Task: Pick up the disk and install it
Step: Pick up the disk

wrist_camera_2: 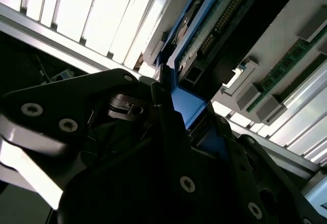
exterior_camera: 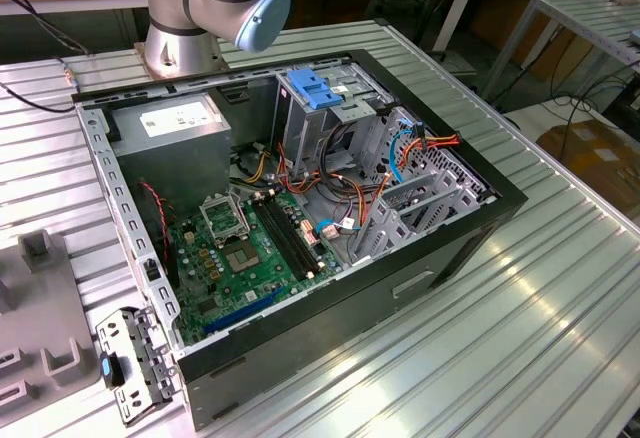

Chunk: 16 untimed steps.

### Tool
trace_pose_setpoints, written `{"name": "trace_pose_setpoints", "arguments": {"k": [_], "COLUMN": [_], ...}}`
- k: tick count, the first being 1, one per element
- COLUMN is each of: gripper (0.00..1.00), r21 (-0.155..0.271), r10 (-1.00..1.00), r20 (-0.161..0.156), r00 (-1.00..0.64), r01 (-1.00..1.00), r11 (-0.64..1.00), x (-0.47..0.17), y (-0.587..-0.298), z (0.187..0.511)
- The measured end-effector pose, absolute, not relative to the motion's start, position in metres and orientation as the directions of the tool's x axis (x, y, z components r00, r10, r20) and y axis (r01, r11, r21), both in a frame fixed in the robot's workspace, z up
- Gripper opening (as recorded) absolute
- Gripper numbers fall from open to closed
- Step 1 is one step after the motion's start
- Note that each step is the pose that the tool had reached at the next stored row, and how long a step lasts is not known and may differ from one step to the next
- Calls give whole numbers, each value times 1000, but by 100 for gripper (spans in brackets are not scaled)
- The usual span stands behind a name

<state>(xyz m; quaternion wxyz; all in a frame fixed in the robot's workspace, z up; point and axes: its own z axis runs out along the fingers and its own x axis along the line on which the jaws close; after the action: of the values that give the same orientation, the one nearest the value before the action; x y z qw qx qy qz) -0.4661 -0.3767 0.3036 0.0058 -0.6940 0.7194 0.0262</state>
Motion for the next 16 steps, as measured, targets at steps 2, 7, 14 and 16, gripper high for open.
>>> {"name": "trace_pose_setpoints", "arguments": {"k": [2,7,14,16], "gripper": [37,37,37,37], "r21": [30,30,30,30], "r10": [-998,-998,-998,-998], "r20": [-45,-45,-45,-45], "r00": [-37,-37,-36,-37], "r01": [-999,-999,-999,-999], "r11": [35,35,35,35], "x": [-466,-466,-466,-466], "y": [-377,-377,-377,-377], "z": [307,317,331,335]}}
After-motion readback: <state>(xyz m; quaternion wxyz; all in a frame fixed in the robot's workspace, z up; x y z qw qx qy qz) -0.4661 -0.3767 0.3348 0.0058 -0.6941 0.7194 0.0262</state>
